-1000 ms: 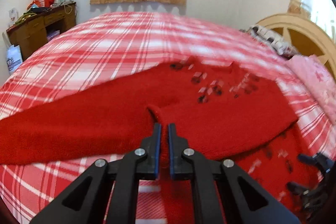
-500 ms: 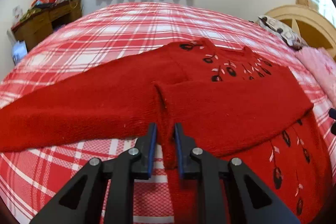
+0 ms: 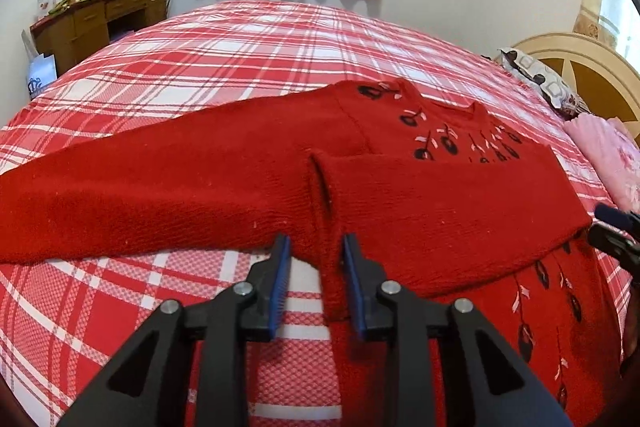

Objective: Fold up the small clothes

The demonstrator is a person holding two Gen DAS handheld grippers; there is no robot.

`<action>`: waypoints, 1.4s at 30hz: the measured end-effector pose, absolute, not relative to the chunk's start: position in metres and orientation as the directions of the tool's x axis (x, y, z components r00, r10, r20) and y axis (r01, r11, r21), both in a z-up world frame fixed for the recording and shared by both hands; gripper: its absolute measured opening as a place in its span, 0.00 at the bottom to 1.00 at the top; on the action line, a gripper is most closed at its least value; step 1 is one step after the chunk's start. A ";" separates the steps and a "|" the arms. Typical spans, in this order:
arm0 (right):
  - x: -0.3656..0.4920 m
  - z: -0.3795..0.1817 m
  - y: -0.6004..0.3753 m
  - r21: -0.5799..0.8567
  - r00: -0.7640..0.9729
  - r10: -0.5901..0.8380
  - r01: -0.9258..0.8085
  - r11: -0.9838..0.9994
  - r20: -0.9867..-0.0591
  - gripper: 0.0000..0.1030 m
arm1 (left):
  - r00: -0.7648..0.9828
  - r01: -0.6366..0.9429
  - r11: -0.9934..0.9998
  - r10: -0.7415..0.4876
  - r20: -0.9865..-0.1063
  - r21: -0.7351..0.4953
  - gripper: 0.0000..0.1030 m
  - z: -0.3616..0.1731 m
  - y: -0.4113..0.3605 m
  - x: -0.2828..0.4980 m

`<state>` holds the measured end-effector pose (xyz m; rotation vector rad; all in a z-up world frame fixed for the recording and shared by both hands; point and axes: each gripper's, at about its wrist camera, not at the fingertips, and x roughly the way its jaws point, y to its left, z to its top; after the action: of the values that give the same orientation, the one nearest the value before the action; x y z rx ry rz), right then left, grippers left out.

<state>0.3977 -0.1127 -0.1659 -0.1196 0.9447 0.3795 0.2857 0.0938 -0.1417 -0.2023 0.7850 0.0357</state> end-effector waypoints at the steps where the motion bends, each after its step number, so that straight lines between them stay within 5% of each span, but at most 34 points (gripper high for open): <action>1: 0.392 -0.164 -0.108 0.032 0.554 0.259 -0.386 0.922 -0.791 0.85 | 0.708 -0.110 0.979 -0.044 -0.705 -0.172 0.30 -0.142 0.095 0.285; 7: 0.359 -0.148 -0.102 0.031 0.556 0.281 -0.415 0.909 -0.782 0.85 | 0.714 -0.129 0.968 -0.060 -0.698 -0.215 0.44 -0.141 0.104 0.280; 9: 0.343 -0.145 -0.106 0.033 0.545 0.290 -0.432 0.901 -0.787 0.85 | 0.719 -0.159 0.965 -0.031 -0.694 -0.208 0.69 -0.137 0.109 0.271; 11: 0.329 -0.148 -0.105 0.035 0.531 0.293 -0.442 0.896 -0.795 0.85 | 0.729 -0.170 0.966 -0.009 -0.684 -0.194 0.73 -0.133 0.117 0.256; 18: 0.269 -0.158 -0.105 0.035 0.495 0.322 -0.504 0.863 -0.807 0.85 | 0.697 -0.281 0.955 0.139 -0.703 -0.090 0.73 -0.139 0.178 0.205; 29: 0.219 -0.165 -0.084 -0.083 0.553 0.311 -0.574 0.815 -0.773 0.85 | 0.585 -0.620 0.779 0.380 -0.716 -0.093 0.73 -0.134 0.318 0.161; 42: 0.214 -0.172 -0.088 -0.071 0.578 0.331 -0.563 0.823 -0.746 0.87 | 0.598 -0.699 0.679 0.381 -0.705 -0.225 0.56 -0.129 0.387 0.179</action>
<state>0.2138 -0.0878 -0.1723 -0.3170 0.7975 0.5331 0.1786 0.3873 -0.1295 -0.5209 0.6715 0.6603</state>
